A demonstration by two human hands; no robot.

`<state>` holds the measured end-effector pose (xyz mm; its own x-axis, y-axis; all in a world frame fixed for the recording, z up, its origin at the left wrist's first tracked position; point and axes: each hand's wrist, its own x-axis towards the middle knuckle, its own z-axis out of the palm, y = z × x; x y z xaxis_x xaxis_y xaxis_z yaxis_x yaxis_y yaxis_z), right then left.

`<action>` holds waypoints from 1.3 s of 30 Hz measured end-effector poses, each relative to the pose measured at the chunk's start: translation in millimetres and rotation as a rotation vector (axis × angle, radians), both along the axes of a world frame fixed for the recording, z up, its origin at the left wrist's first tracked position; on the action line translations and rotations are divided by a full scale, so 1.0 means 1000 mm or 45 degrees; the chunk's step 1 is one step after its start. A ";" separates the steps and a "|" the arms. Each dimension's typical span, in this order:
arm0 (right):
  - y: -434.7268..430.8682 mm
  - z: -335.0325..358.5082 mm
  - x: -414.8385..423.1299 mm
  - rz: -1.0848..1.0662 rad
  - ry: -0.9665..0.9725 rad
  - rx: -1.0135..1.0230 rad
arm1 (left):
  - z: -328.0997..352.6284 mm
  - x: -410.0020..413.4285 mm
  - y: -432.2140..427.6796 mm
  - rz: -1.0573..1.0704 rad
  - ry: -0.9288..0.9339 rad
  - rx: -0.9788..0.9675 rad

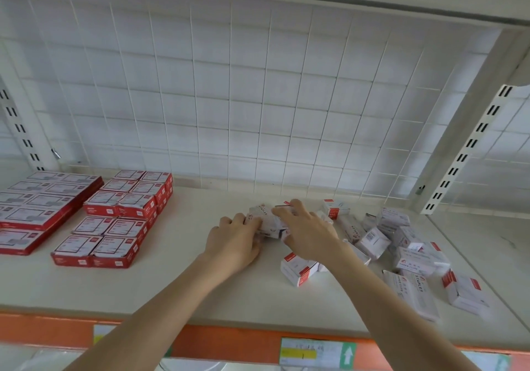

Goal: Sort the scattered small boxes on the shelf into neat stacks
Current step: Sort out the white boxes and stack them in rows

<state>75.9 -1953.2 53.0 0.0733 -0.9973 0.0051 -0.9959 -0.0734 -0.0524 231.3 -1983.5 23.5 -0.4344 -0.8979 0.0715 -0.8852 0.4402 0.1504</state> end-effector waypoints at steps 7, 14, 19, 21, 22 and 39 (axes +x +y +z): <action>0.005 -0.003 -0.012 -0.134 -0.015 -0.013 | 0.002 0.025 0.015 0.002 0.021 -0.032; 0.004 -0.003 -0.016 -0.220 -0.039 0.028 | 0.002 0.054 0.026 -0.010 0.045 0.051; 0.004 0.010 0.001 -0.200 -0.082 -0.176 | 0.000 0.066 0.027 -0.036 0.111 0.114; 0.004 0.009 0.018 -0.013 -0.361 -0.368 | 0.000 0.070 0.026 -0.039 0.150 0.120; 0.003 0.008 0.027 0.077 -0.494 -0.399 | 0.000 0.072 0.025 -0.038 0.160 0.115; 0.007 -0.016 0.061 0.203 -0.438 0.103 | -0.010 0.084 0.033 -0.021 0.299 0.039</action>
